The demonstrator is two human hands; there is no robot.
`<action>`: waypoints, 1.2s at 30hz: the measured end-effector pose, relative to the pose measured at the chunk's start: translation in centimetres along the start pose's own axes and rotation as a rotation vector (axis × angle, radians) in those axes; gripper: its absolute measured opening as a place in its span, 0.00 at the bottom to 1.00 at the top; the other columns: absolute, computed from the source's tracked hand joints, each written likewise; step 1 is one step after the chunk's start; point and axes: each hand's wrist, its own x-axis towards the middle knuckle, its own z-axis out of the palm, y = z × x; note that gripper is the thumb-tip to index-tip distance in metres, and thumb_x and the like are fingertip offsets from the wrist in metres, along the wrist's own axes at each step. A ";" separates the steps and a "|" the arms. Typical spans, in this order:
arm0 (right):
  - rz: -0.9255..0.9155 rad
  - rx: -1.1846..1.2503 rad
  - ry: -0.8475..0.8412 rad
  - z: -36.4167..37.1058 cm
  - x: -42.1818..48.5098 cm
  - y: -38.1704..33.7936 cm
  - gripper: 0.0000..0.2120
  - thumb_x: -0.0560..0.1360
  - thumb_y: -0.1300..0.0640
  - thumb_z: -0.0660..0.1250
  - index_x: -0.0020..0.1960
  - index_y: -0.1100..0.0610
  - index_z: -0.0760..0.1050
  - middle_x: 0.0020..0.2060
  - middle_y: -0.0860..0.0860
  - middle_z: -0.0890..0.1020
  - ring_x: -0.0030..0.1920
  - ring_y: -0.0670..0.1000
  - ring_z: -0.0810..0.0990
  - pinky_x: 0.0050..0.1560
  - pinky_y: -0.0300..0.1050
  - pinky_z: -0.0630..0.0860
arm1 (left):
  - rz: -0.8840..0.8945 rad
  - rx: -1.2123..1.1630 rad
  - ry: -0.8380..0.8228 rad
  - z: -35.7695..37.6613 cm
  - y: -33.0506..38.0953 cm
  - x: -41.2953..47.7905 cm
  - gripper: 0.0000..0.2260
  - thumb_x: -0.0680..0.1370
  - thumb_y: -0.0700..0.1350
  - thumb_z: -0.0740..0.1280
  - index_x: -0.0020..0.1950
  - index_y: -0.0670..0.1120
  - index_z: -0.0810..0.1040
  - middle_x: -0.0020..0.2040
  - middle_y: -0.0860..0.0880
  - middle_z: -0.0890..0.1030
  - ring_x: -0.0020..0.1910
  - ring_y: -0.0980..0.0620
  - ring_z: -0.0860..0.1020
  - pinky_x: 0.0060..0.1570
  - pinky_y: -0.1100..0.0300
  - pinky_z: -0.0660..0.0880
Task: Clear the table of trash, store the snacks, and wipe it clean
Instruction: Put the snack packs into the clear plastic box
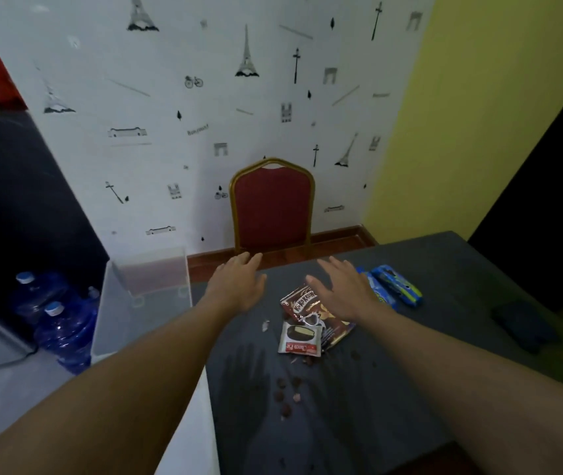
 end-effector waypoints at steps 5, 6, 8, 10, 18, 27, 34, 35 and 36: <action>0.006 0.001 -0.007 -0.7 2.1 4.3 0.34 0.80 0.33 0.52 0.80 0.49 0.57 0.80 0.50 0.56 0.80 0.56 0.51 0.76 0.62 0.51 | 0.000 -0.012 -0.043 1.9 3.4 2.8 0.27 0.82 0.57 0.54 0.80 0.49 0.56 0.79 0.44 0.60 0.77 0.43 0.60 0.74 0.43 0.60; 0.006 0.000 -0.011 -0.8 2.5 5.1 0.34 0.80 0.33 0.52 0.80 0.49 0.57 0.80 0.50 0.56 0.80 0.56 0.52 0.76 0.62 0.51 | -0.002 -0.015 -0.048 2.3 3.9 3.3 0.27 0.82 0.57 0.54 0.80 0.49 0.56 0.79 0.44 0.60 0.77 0.43 0.60 0.74 0.43 0.60; 0.012 0.007 -0.033 -0.8 3.5 6.5 0.34 0.80 0.33 0.52 0.80 0.49 0.57 0.80 0.51 0.56 0.80 0.56 0.52 0.76 0.62 0.51 | -0.007 -0.018 -0.065 3.2 4.8 4.4 0.27 0.82 0.57 0.54 0.80 0.49 0.55 0.79 0.44 0.60 0.77 0.43 0.59 0.74 0.43 0.60; 0.013 0.014 -0.047 -0.7 4.5 8.0 0.34 0.80 0.33 0.52 0.80 0.49 0.57 0.80 0.51 0.57 0.80 0.56 0.53 0.76 0.61 0.52 | -0.013 -0.019 -0.091 4.2 5.7 5.5 0.27 0.82 0.57 0.54 0.80 0.50 0.55 0.79 0.44 0.59 0.77 0.44 0.59 0.75 0.43 0.59; -0.012 0.031 -0.085 0.7 8.1 13.4 0.33 0.81 0.35 0.54 0.79 0.51 0.59 0.78 0.52 0.61 0.78 0.54 0.57 0.76 0.60 0.58 | -0.049 -0.023 -0.152 8.1 8.0 9.0 0.28 0.82 0.57 0.55 0.80 0.48 0.55 0.79 0.43 0.59 0.77 0.42 0.60 0.74 0.43 0.60; -0.030 0.052 -0.147 3.3 9.9 17.2 0.32 0.80 0.37 0.58 0.77 0.53 0.62 0.75 0.52 0.67 0.75 0.54 0.63 0.73 0.59 0.64 | -0.122 -0.053 -0.246 12.2 8.5 9.7 0.28 0.82 0.57 0.55 0.80 0.49 0.55 0.79 0.43 0.60 0.76 0.41 0.61 0.72 0.42 0.62; -0.022 0.068 -0.223 6.3 10.4 17.4 0.33 0.79 0.37 0.61 0.78 0.52 0.61 0.75 0.53 0.67 0.74 0.55 0.65 0.72 0.54 0.66 | -0.200 -0.107 -0.309 15.2 8.6 8.7 0.28 0.81 0.59 0.56 0.79 0.52 0.56 0.77 0.45 0.64 0.72 0.42 0.66 0.69 0.42 0.67; -0.026 0.069 -0.234 6.8 10.4 17.3 0.33 0.79 0.36 0.61 0.78 0.52 0.62 0.74 0.54 0.68 0.73 0.56 0.66 0.71 0.54 0.66 | -0.211 -0.115 -0.332 15.7 8.5 8.5 0.28 0.81 0.60 0.56 0.79 0.53 0.56 0.77 0.46 0.63 0.72 0.42 0.67 0.68 0.42 0.68; -0.032 0.075 -0.244 7.3 10.3 17.2 0.33 0.78 0.36 0.61 0.77 0.52 0.62 0.72 0.54 0.69 0.72 0.56 0.67 0.71 0.54 0.67 | -0.221 -0.120 -0.359 16.2 8.4 8.2 0.29 0.80 0.61 0.57 0.79 0.54 0.55 0.77 0.46 0.62 0.72 0.42 0.67 0.68 0.41 0.68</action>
